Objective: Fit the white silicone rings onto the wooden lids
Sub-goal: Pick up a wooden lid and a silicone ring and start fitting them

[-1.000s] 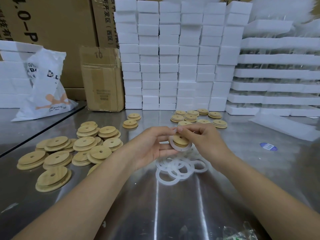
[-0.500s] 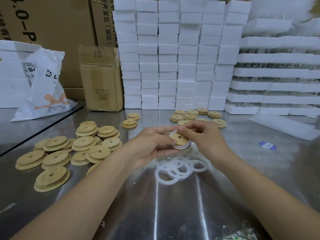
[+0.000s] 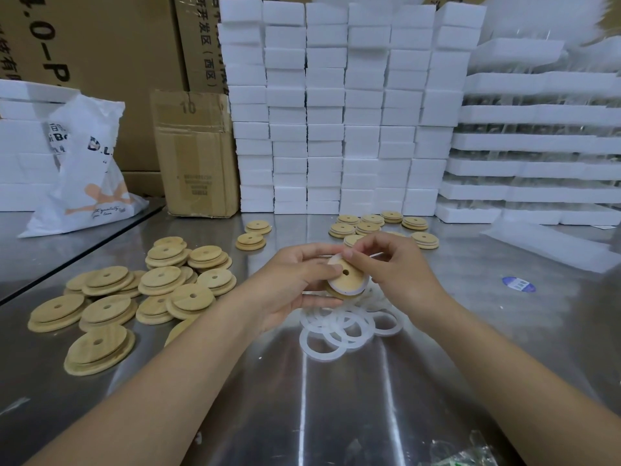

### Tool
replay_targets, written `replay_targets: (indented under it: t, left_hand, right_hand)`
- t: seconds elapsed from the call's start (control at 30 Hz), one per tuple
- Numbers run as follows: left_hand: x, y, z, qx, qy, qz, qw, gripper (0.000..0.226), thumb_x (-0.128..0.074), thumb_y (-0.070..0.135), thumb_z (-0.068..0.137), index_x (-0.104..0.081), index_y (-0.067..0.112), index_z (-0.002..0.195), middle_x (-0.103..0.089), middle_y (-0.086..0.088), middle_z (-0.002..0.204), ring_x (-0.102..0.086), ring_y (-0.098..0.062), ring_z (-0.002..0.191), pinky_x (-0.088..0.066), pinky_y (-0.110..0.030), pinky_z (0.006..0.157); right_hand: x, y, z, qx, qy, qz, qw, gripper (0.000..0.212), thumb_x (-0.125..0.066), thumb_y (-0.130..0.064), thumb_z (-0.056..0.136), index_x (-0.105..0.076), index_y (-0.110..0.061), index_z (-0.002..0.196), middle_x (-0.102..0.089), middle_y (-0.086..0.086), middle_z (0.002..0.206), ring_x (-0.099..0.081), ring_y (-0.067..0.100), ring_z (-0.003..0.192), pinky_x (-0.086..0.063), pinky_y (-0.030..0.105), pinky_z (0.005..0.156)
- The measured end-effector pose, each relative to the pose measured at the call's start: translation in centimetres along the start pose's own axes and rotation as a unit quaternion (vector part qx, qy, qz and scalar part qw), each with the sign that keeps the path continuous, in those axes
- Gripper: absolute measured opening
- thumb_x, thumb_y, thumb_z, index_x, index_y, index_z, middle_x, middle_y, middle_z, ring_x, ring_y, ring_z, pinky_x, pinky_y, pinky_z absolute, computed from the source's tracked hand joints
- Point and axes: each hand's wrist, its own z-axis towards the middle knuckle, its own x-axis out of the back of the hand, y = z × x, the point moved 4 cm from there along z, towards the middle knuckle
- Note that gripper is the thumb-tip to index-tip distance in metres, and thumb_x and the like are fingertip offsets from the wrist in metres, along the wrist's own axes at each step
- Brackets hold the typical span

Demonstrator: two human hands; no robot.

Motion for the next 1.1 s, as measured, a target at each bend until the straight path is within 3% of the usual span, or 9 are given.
replay_targets:
  t: [0.33,0.7,0.83,1.0,1.1]
  left_hand:
    - [0.1,0.0,0.1,-0.003,-0.005,0.011,1.000,0.026,-0.060,0.008,0.108,-0.076,0.018,0.126,-0.080,-0.010,0.120,-0.078,-0.028,0.112,-0.068,-0.047,0.085]
    - [0.3,0.1,0.1,-0.022,0.006,0.025,0.999,0.024,-0.059,0.012,0.110,-0.078,0.021,0.120,-0.079,-0.010,0.122,-0.077,-0.028,0.115,-0.066,-0.051,0.088]
    - [0.3,0.2,-0.1,-0.037,0.017,0.034,0.999,0.023,-0.059,0.013,0.109,-0.078,0.021,0.118,-0.080,-0.009,0.120,-0.077,-0.028,0.114,-0.065,-0.054,0.091]
    - [0.2,0.7,-0.3,-0.062,0.033,0.040,0.997,0.021,-0.061,0.012,0.109,-0.075,0.018,0.123,-0.081,-0.005,0.119,-0.077,-0.025,0.114,-0.067,-0.048,0.087]
    - [0.2,1.2,-0.4,-0.102,0.054,0.045,0.992,0.021,-0.062,0.014,0.108,-0.075,0.022,0.123,-0.080,0.000,0.122,-0.075,-0.026,0.117,-0.064,-0.050,0.094]
  right_hand:
    - [0.1,0.0,0.1,0.003,0.000,-0.015,1.000,0.013,-0.080,-0.019,0.093,-0.076,-0.009,0.086,-0.076,0.006,0.085,-0.062,0.000,0.069,-0.046,0.011,0.062]
    - [0.0,-0.2,0.2,0.006,-0.007,-0.002,1.000,0.015,-0.079,-0.020,0.095,-0.075,-0.010,0.085,-0.072,-0.006,0.077,-0.059,-0.004,0.064,-0.044,0.009,0.059]
    - [0.0,-0.3,0.0,0.009,-0.007,-0.010,1.000,0.017,-0.078,-0.024,0.096,-0.075,-0.013,0.083,-0.072,-0.009,0.076,-0.060,-0.005,0.064,-0.045,0.009,0.060]
    - [-0.1,-0.6,0.0,0.013,-0.003,-0.006,1.000,0.017,-0.076,-0.026,0.096,-0.075,-0.017,0.082,-0.073,-0.011,0.077,-0.060,-0.006,0.065,-0.046,0.009,0.061]
    - [0.0,-1.3,-0.1,0.033,0.003,0.020,0.999,0.016,-0.076,-0.027,0.097,-0.075,-0.018,0.084,-0.073,-0.012,0.077,-0.060,-0.003,0.065,-0.046,0.009,0.062]
